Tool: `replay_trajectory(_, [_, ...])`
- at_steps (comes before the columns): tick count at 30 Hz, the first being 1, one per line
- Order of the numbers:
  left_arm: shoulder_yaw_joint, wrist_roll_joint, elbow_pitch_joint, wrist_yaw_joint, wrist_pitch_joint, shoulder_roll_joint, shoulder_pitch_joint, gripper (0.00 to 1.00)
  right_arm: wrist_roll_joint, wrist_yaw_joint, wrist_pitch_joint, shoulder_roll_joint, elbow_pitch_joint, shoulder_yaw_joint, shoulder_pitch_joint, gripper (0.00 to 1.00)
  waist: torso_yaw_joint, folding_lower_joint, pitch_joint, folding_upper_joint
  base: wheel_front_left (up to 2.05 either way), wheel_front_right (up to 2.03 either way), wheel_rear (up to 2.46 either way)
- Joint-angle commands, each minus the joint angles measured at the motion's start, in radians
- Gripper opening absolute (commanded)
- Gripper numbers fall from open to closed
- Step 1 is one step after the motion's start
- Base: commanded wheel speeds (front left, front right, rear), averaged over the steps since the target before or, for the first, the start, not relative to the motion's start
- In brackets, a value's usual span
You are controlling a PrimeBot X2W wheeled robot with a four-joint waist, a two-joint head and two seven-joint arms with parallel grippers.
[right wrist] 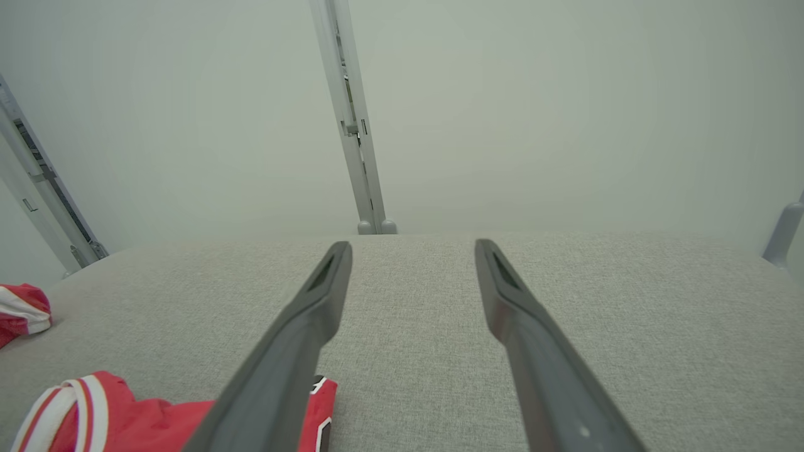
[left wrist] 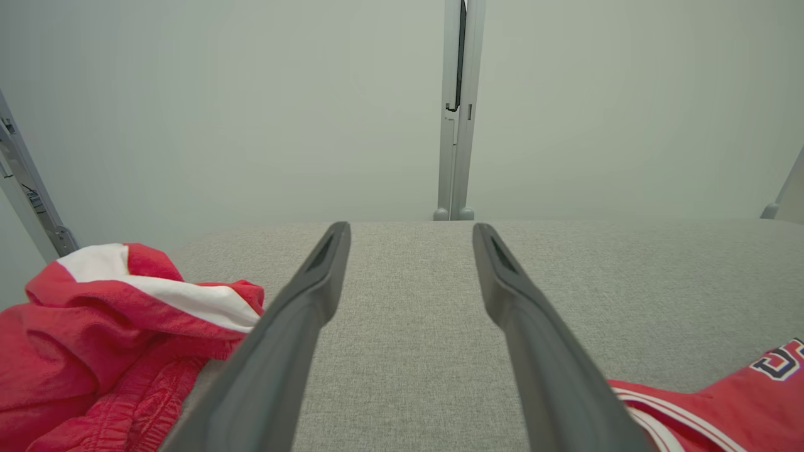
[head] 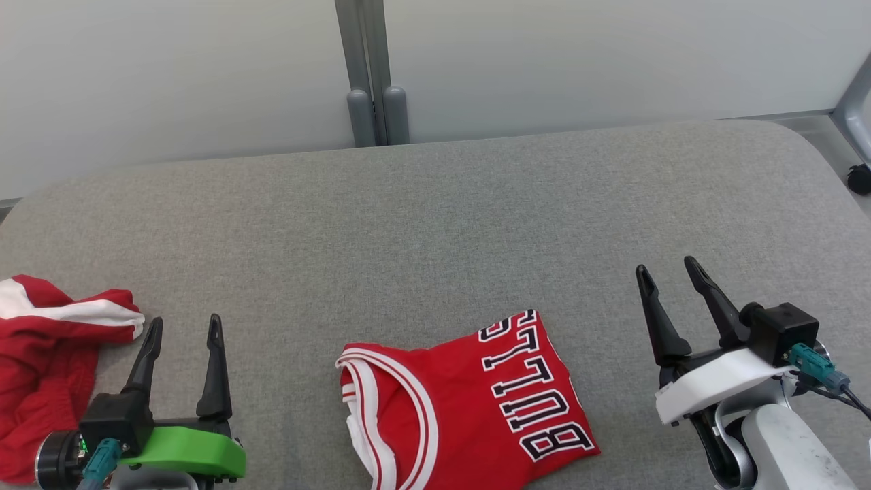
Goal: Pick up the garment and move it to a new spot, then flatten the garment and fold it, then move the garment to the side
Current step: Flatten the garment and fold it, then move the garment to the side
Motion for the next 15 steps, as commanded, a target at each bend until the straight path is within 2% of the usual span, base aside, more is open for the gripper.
replay_trajectory(1, [0.005,0.008,0.002,-0.005,-0.003,-0.002,-0.009,1.00,-0.006,0.000,-0.004,-0.002,-0.001,0.007,0.015,1.00,0.001,0.0000,0.000,-0.0001,0.00,0.00,0.00])
replay_trajectory(15, [0.012,0.017,0.006,-0.016,-0.003,-0.015,-0.011,1.00,0.022,0.000,-0.003,-0.021,0.047,0.046,0.001,1.00,0.010,0.0000,-0.011,-0.0001,0.00,0.00,0.00])
